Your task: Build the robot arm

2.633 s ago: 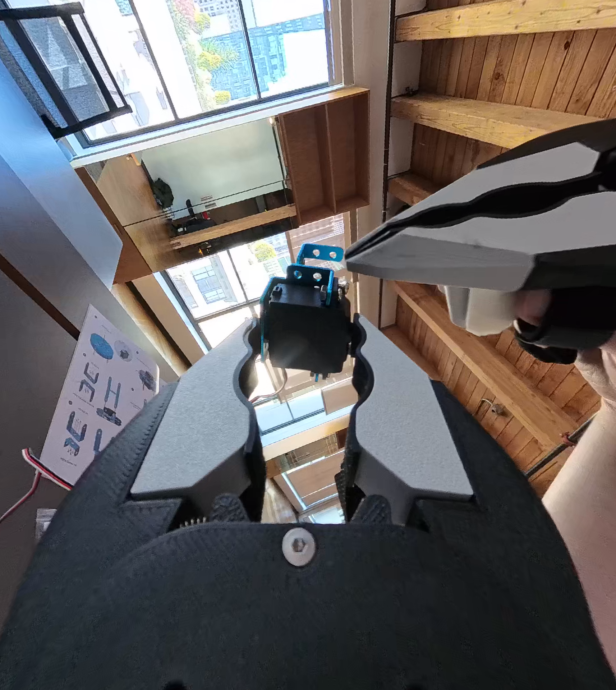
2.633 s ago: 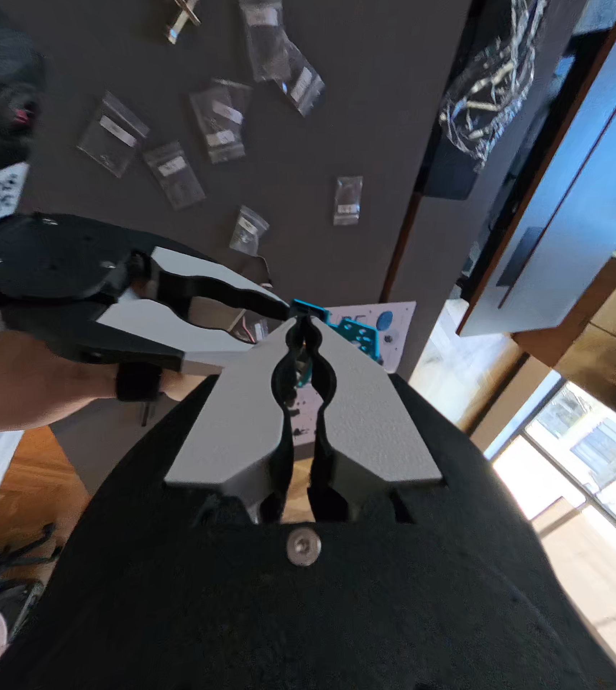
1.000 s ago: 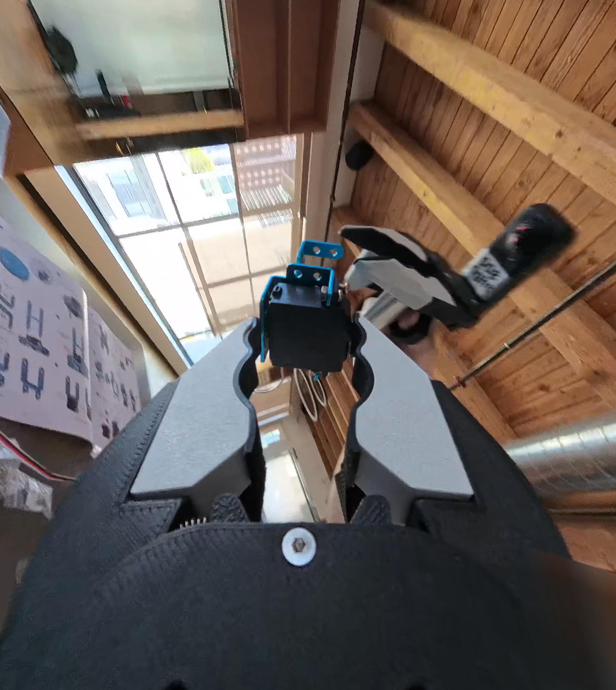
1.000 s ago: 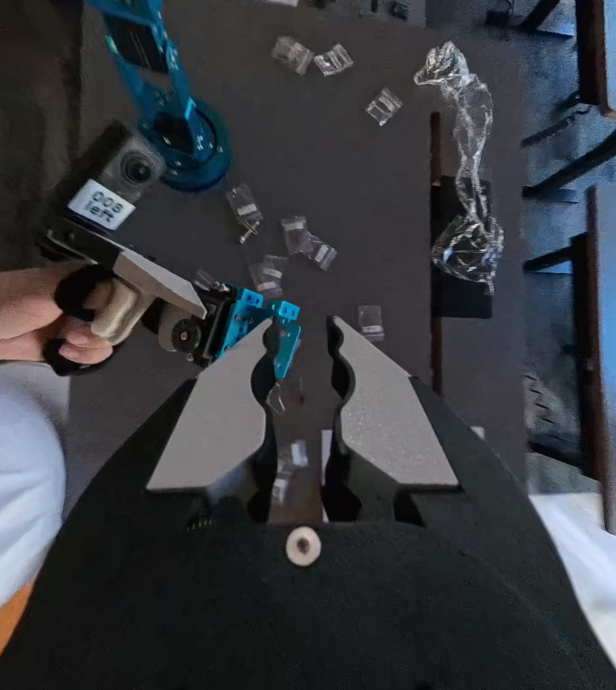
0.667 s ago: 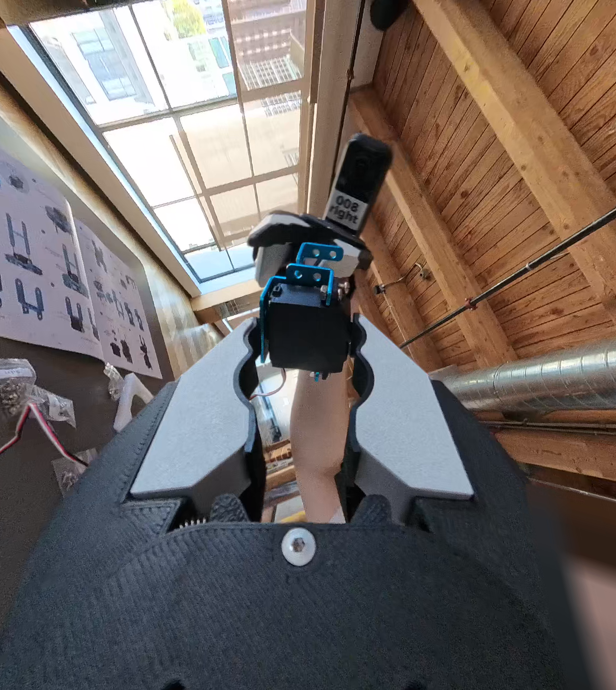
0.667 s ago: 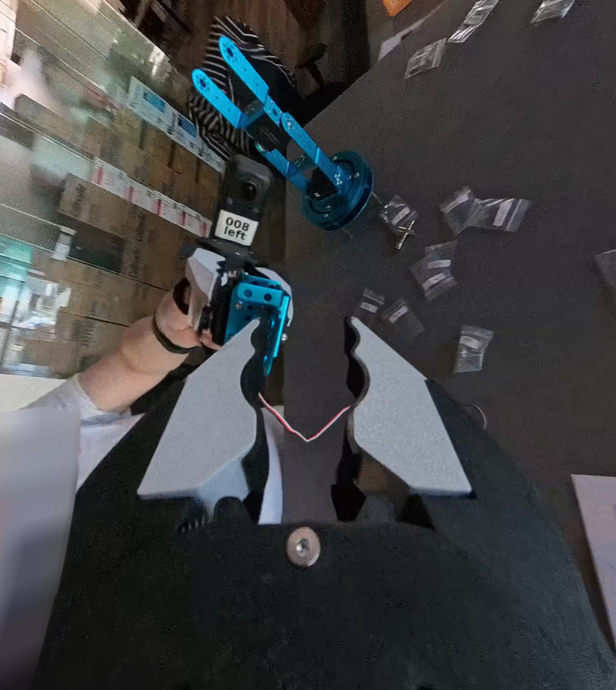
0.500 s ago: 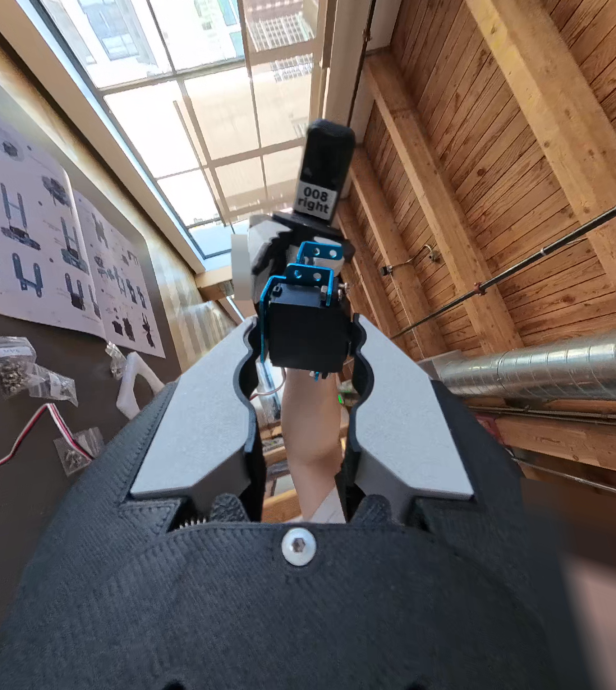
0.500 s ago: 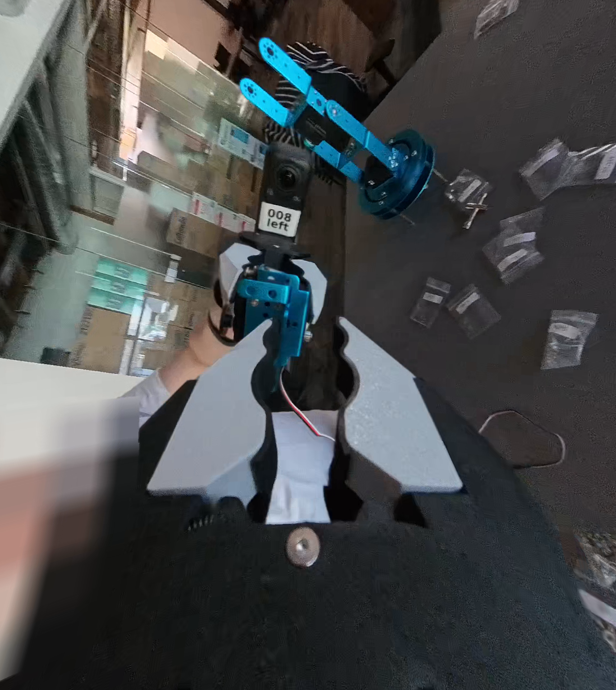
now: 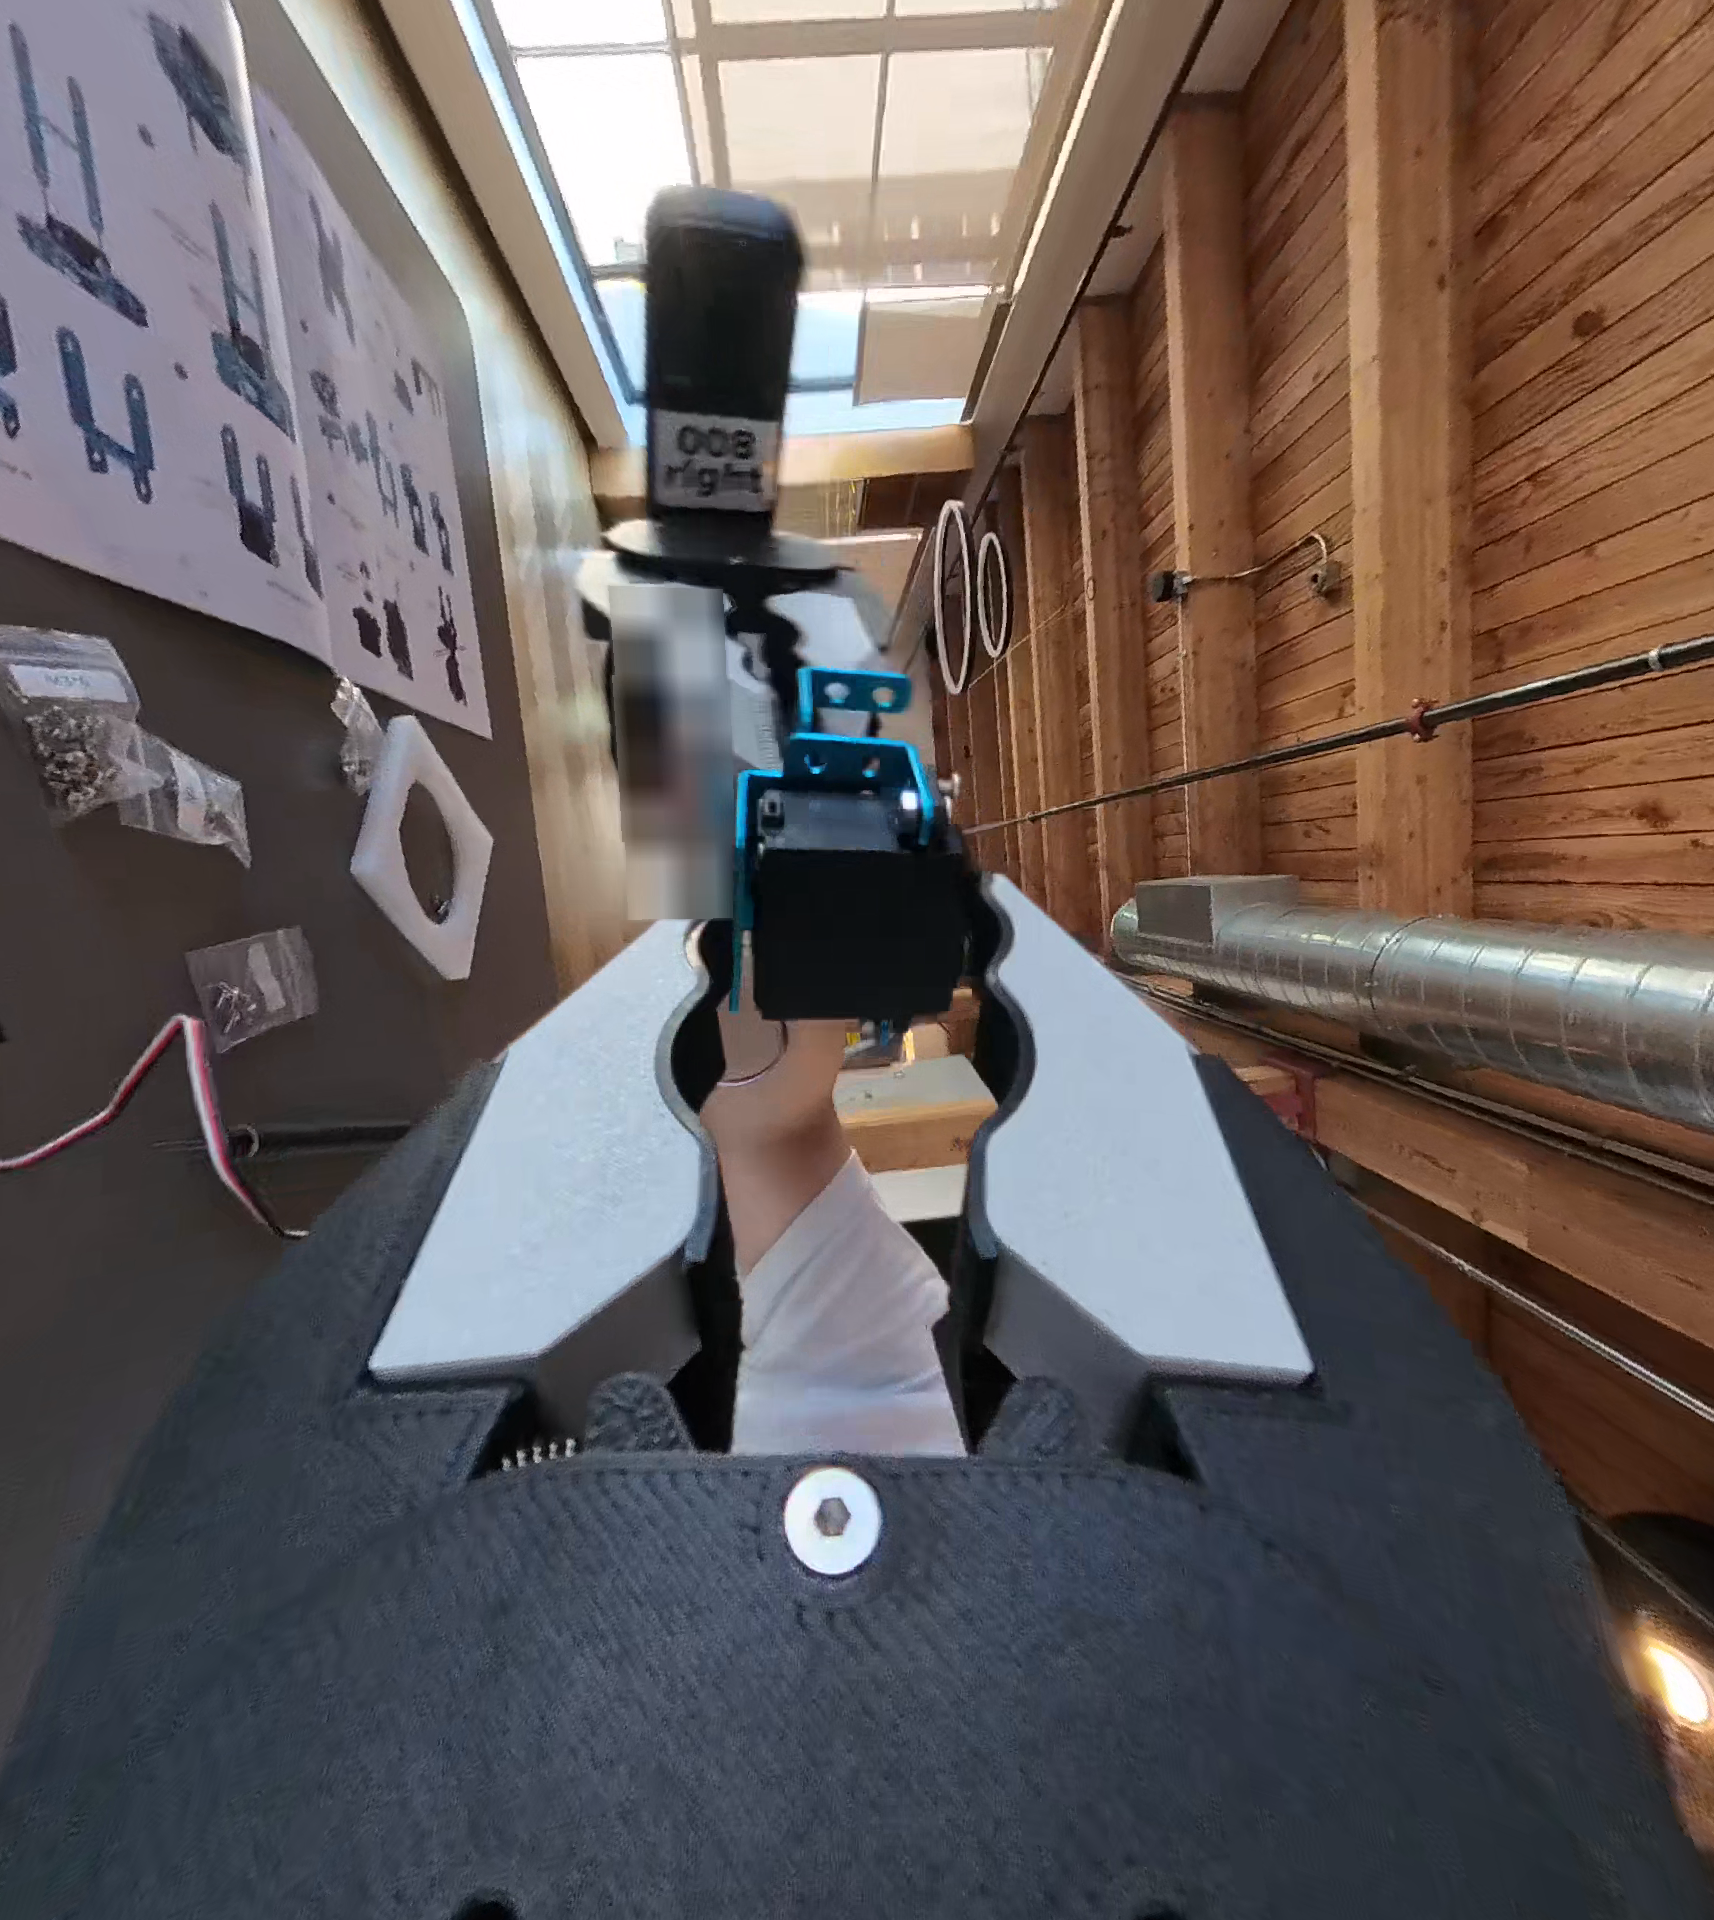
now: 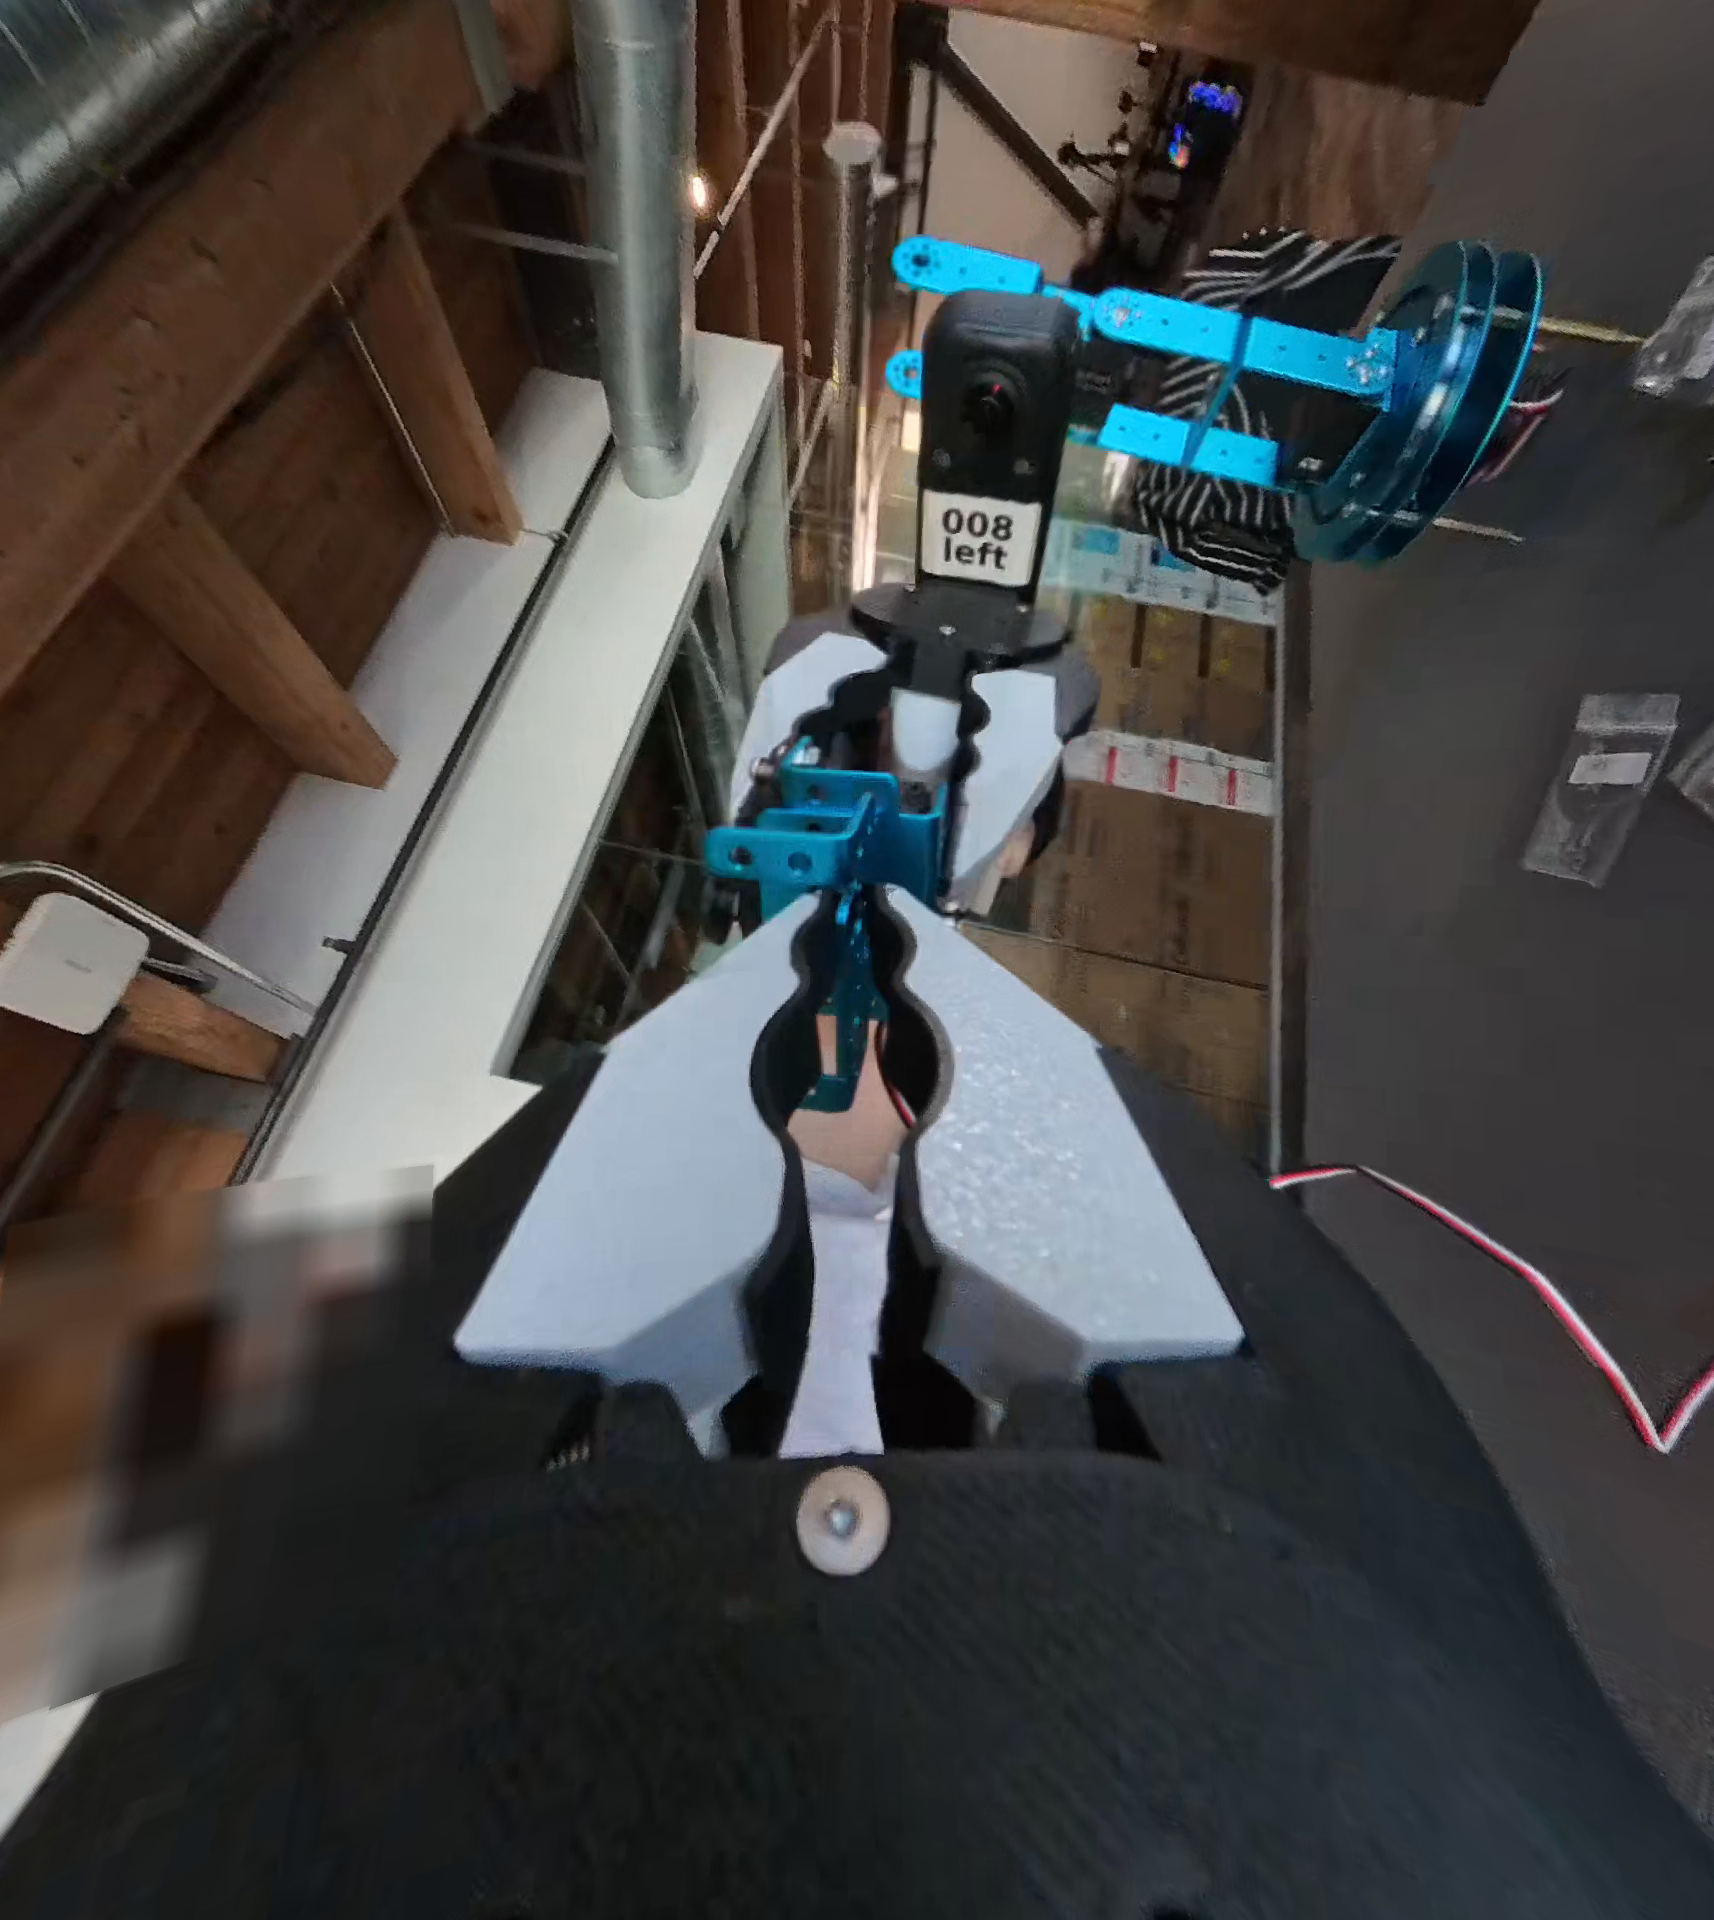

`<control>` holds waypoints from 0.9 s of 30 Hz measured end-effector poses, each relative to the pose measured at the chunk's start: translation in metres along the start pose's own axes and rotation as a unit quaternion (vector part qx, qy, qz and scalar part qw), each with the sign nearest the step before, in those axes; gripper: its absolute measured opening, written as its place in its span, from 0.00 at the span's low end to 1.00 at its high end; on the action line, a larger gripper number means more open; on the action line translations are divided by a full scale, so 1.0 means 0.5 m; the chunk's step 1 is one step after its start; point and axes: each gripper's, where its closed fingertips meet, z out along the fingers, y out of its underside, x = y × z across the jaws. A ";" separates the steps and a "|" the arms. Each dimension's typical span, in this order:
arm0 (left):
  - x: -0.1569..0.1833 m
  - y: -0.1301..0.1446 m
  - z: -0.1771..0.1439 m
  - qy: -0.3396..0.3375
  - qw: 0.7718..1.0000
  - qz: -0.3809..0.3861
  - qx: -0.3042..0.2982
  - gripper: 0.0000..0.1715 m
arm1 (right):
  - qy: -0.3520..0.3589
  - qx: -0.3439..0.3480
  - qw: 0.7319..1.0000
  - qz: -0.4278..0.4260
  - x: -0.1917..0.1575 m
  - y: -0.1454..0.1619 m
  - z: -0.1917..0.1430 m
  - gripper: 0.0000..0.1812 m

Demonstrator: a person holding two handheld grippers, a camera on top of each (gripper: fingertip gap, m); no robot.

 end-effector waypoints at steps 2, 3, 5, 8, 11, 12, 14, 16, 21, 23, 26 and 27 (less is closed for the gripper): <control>0.002 -0.005 0.004 0.004 1.000 0.003 -0.015 0.18 | -0.052 0.035 0.998 0.027 0.003 -0.007 -0.013 0.00; 0.011 -0.011 0.004 0.018 1.000 0.017 -0.018 0.14 | -0.091 0.056 0.993 0.045 -0.005 -0.010 -0.018 0.00; 0.012 -0.019 0.004 0.026 0.999 0.033 -0.029 0.20 | -0.105 0.093 0.988 0.061 0.004 -0.012 -0.027 0.00; 0.000 -0.036 -0.005 0.037 0.998 0.058 -0.012 0.25 | -0.071 0.139 0.985 0.072 0.025 -0.012 -0.043 0.00; 0.010 -0.041 -0.033 0.082 0.991 0.105 0.017 0.21 | -0.066 0.184 0.977 0.087 0.003 -0.018 -0.068 0.00; 0.001 -0.031 -0.040 0.081 0.989 0.125 0.013 0.21 | -0.062 0.196 0.975 0.087 -0.012 -0.019 -0.076 0.00; -0.027 -0.005 -0.055 0.066 0.983 0.172 0.008 0.21 | -0.050 0.214 0.972 0.085 -0.050 -0.020 -0.088 0.00; -0.054 0.020 -0.068 0.056 0.976 0.211 0.013 0.20 | -0.038 0.226 0.970 0.076 -0.096 -0.019 -0.092 0.00; -0.097 0.101 -0.088 0.063 0.964 0.257 0.020 0.19 | -0.056 0.275 0.957 0.076 -0.215 -0.011 -0.087 0.00; -0.116 0.136 -0.090 0.062 0.963 0.261 0.018 0.18 | -0.068 0.276 0.955 0.084 -0.252 0.005 -0.074 0.00; -0.134 0.177 -0.097 0.071 0.963 0.260 0.024 0.18 | -0.060 0.285 0.954 0.076 -0.291 0.026 -0.053 0.00; -0.142 0.187 -0.100 0.068 0.962 0.262 0.026 0.18 | -0.055 0.285 0.954 0.071 -0.302 0.033 -0.044 0.00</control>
